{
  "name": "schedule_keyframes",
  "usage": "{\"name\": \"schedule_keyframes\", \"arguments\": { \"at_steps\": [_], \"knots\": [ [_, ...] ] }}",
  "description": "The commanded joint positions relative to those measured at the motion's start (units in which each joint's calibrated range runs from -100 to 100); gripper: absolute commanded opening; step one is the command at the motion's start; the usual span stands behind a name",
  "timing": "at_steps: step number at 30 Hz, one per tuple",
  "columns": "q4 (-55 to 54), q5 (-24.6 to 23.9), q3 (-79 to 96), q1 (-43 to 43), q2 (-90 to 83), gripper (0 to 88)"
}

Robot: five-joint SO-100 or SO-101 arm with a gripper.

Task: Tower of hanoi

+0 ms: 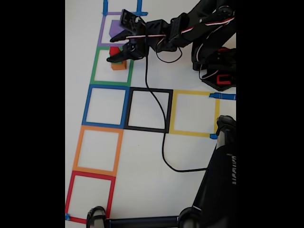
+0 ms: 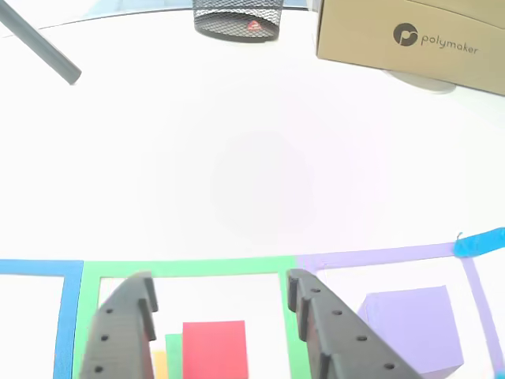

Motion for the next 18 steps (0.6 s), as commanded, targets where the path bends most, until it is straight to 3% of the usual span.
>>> {"name": "schedule_keyframes", "arguments": {
  "at_steps": [1, 9, 18],
  "knots": [
    [34.32, 0.00, -14.81, 4.09, -13.96, 4.0],
    [72.78, 0.00, -44.36, 13.58, -15.09, 1.1],
    [101.04, 0.00, -79.63, 24.51, -7.02, 1.1]
  ]
}}
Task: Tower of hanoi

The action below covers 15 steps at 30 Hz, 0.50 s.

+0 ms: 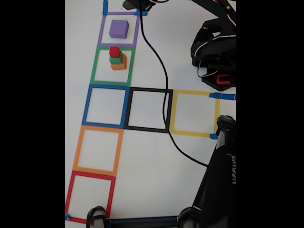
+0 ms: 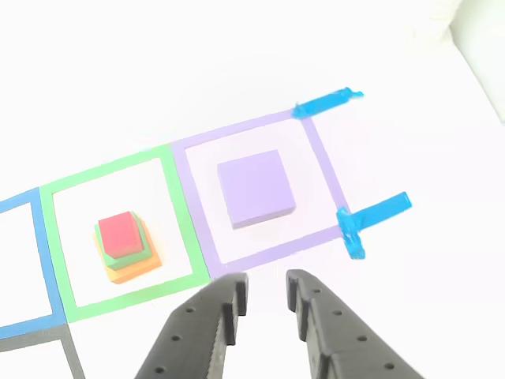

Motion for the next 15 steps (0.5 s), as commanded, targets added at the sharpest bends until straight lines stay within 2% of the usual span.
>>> {"name": "schedule_keyframes", "arguments": {
  "at_steps": [1, 8, 15],
  "knots": [
    [11.32, 0.00, -18.53, 4.56, 4.67, 1.0],
    [20.72, 0.00, -35.53, 6.86, 10.08, 1.0],
    [20.64, 0.00, -35.35, 9.26, 10.00, 3.2]
  ]
}}
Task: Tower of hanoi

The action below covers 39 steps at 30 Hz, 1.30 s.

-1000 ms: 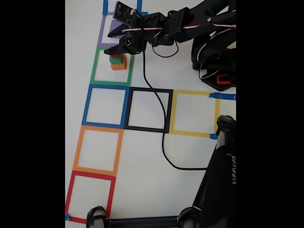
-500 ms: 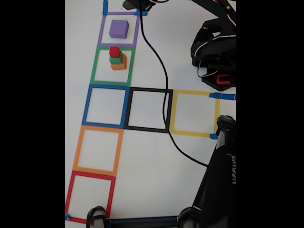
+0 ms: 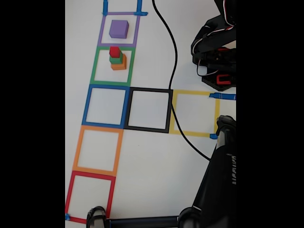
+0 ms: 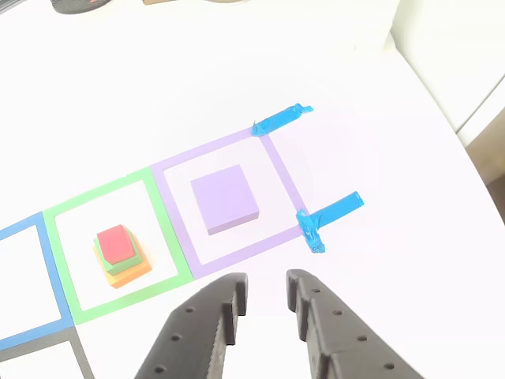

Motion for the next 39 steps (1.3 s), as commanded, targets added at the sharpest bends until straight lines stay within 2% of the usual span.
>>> {"name": "schedule_keyframes", "arguments": {
  "at_steps": [1, 4, 9, 16, 19, 24, 27, 35, 39],
  "knots": [
    [0.32, 0.00, 0.54, 3.36, -0.13, 5.8],
    [-4.05, 0.00, 8.36, 6.23, -1.82, 20.2],
    [-19.84, 0.00, 27.63, 9.78, -5.45, 28.0],
    [-52.88, 0.00, 56.45, 12.94, -7.31, 43.1],
    [-63.65, 0.00, 63.81, 14.19, -6.18, 45.8],
    [-72.55, 0.00, 68.90, 14.29, -3.19, 49.2],
    [-84.30, 0.00, 74.27, 14.09, 0.44, 51.8],
    [-111.74, 0.00, 82.27, 12.94, 15.14, 54.2],
    [-121.87, 0.00, 84.54, 11.79, 21.59, 53.9]
  ]
}}
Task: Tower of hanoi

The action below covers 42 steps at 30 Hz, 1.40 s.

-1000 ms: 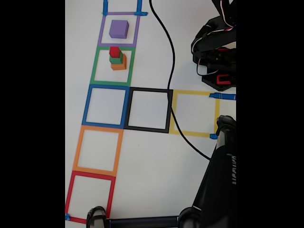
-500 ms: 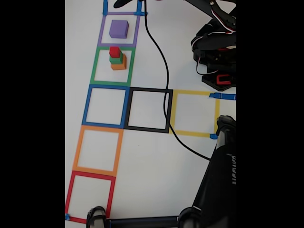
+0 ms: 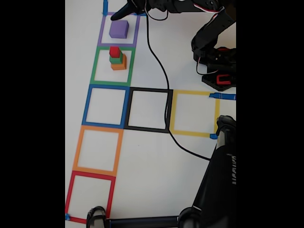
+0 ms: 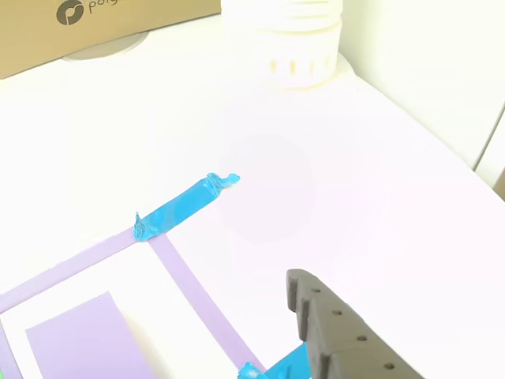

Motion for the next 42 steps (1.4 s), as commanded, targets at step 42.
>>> {"name": "schedule_keyframes", "arguments": {
  "at_steps": [42],
  "knots": [
    [-54.11, 0.00, -4.30, -8.79, 47.60, 48.6]
  ]
}}
